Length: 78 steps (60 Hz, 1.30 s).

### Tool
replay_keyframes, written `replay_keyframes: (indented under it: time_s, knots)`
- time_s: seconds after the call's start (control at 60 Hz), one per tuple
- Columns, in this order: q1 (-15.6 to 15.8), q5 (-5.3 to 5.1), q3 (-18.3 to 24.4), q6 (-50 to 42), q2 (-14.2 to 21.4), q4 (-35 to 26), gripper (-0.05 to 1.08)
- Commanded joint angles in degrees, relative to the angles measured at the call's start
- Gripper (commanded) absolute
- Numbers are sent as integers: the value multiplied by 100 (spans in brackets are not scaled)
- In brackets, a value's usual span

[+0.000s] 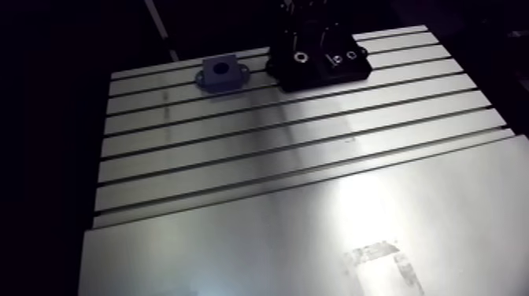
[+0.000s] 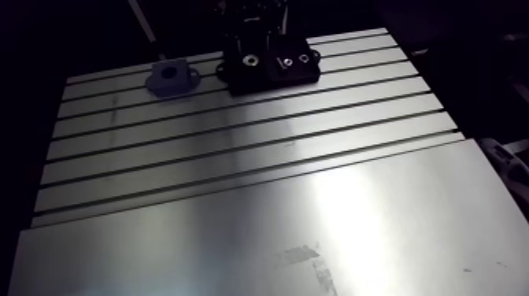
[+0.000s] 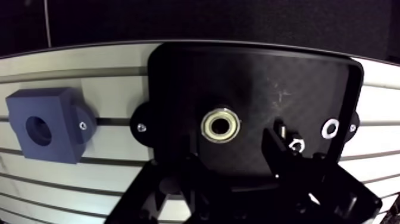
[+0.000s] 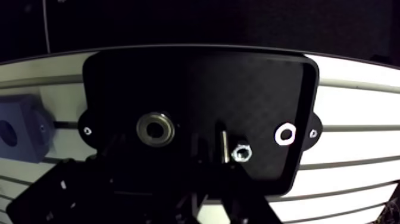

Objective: Pick up the bearing and press it into the housing until flush.

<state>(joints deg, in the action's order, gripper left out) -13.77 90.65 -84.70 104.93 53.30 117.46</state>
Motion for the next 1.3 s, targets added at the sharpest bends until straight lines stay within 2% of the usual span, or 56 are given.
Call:
replay_keyframes:
  time_s: [0.017,0.533,1.3]
  knots:
    - [30,0,-15,-3,-9,0,37]
    - [40,0,-92,-12,-89,10,44]
    - [40,-8,-79,-100,-148,19,44]
